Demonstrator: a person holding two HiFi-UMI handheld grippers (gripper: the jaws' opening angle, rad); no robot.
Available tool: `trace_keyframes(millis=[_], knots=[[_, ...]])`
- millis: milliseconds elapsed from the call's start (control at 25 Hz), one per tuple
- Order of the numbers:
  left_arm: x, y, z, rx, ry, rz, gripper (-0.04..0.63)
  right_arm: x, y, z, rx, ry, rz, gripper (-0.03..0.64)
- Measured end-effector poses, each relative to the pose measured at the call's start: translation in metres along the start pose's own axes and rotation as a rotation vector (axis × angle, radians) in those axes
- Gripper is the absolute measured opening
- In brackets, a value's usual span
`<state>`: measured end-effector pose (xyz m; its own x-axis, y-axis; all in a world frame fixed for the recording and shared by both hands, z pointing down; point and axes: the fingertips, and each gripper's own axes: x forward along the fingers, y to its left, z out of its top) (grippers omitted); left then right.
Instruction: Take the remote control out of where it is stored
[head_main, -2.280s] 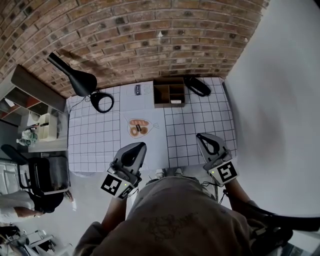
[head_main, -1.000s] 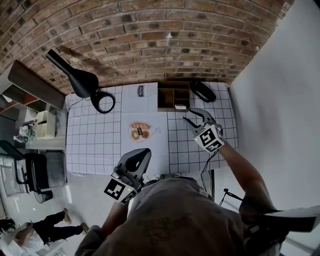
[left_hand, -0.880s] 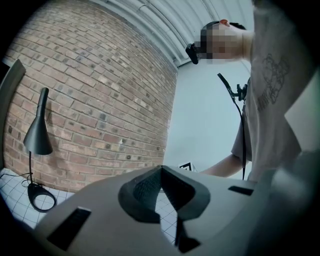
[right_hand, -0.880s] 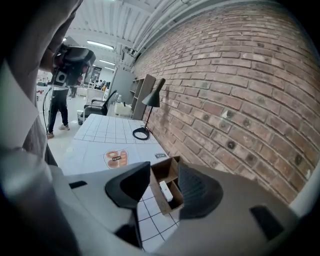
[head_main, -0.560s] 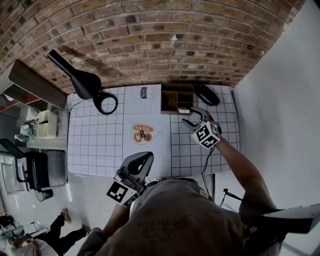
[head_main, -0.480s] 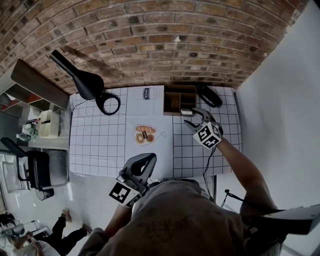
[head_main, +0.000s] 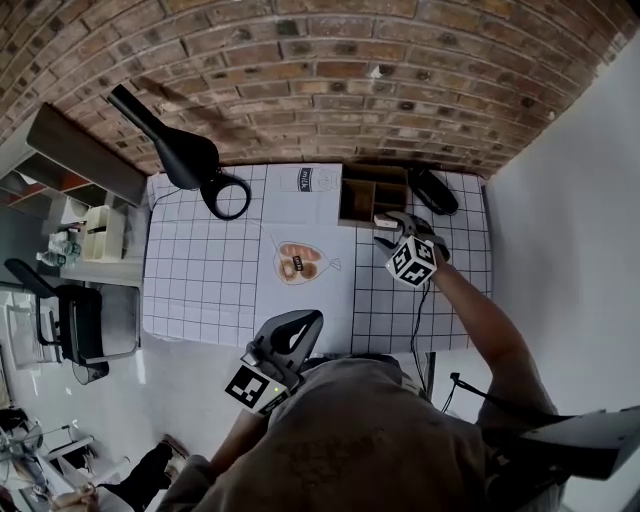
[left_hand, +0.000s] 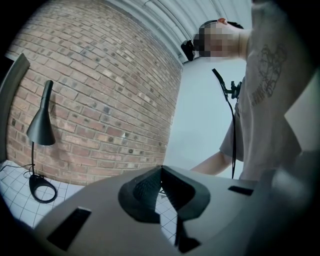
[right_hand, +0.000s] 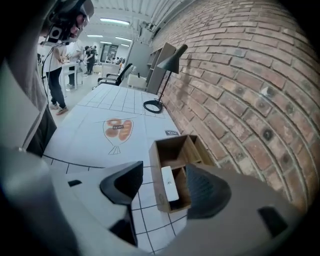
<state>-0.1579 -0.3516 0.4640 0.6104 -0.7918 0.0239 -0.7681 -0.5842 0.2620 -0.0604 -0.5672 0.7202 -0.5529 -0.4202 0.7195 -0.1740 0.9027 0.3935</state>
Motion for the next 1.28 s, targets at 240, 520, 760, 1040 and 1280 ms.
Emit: trace_keyframes(millis=[240,520,760,1040,1280], knots=[[0.002,0.004,-0.003,-0.008,0.009,0.009,0.005,0.025,-0.003,-0.009,-0.052,0.057,0.052,0.25],[0.006,0.009,-0.005,-0.011,0.011,0.02,0.005,0.042,-0.007,-0.027,-0.08,0.124,0.107,0.25],[0.007,0.016,-0.006,-0.011,0.009,0.053,0.005,0.052,-0.006,-0.036,-0.162,0.174,0.121,0.25],[0.004,0.018,-0.01,-0.023,0.018,0.072,0.005,0.064,0.0,-0.04,-0.232,0.214,0.14,0.245],[-0.001,0.018,-0.015,-0.027,0.024,0.087,0.005,0.071,0.002,-0.049,-0.258,0.274,0.137,0.235]])
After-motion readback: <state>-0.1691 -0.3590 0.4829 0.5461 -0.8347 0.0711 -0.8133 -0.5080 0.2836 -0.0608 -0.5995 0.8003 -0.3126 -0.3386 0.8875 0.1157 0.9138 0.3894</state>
